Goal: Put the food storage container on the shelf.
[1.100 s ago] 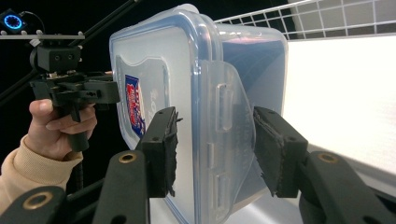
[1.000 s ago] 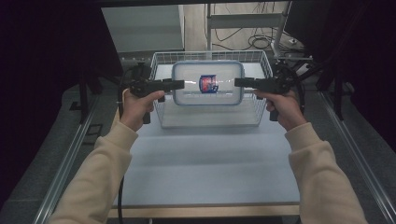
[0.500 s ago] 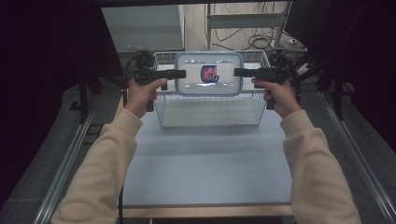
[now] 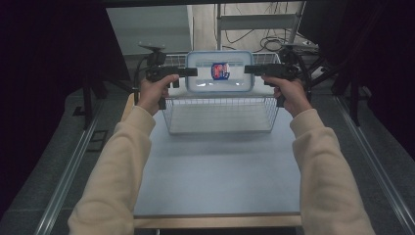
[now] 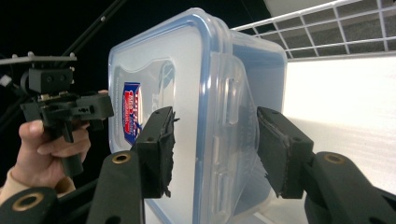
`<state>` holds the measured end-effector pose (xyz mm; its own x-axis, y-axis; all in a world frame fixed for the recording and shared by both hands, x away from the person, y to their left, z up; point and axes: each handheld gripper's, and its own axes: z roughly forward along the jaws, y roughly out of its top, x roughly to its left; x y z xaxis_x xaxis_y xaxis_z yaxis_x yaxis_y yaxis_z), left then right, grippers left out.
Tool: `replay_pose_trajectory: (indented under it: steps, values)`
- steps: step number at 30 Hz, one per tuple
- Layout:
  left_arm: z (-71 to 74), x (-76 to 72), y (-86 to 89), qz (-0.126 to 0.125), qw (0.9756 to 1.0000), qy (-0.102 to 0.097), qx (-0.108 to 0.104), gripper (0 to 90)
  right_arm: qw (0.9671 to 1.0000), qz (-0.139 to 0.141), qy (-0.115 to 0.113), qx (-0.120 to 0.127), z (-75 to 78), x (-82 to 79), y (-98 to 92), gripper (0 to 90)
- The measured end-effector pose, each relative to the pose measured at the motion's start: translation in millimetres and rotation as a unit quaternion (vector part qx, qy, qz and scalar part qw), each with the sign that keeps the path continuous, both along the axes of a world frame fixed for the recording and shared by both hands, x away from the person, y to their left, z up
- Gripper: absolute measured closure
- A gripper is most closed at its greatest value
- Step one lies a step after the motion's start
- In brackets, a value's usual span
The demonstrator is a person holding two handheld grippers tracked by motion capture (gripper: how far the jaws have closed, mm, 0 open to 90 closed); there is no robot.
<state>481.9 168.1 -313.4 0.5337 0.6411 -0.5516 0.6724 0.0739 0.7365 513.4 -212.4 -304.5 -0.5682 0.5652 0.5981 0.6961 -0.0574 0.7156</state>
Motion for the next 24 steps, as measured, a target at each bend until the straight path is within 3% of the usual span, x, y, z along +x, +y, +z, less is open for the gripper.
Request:
replay_pose_trajectory:
  steps: [15, 19, 20, 24]
  values:
    - [-13.4, 23.3, -0.2, 0.016, 0.9985, 0.031, -0.041, 36.4, 0.9982, -0.040, 0.033, 0.028, -11.7, 14.0, 1.4, 44.6]
    - [-16.9, 27.4, 0.6, 0.023, 0.9980, 0.034, -0.048, 35.5, 0.9971, -0.054, 0.044, 0.030, -13.5, 15.8, 2.7, 42.9]
    - [-18.0, 28.7, 1.8, 0.029, 0.9981, 0.033, -0.044, 36.2, 0.9967, -0.064, 0.047, 0.016, -14.1, 15.8, 5.4, 41.2]
    - [-20.9, 30.9, 3.5, 0.031, 0.9975, 0.035, -0.054, 36.3, 0.9960, -0.077, 0.043, 0.015, -15.2, 15.3, 8.8, 40.7]
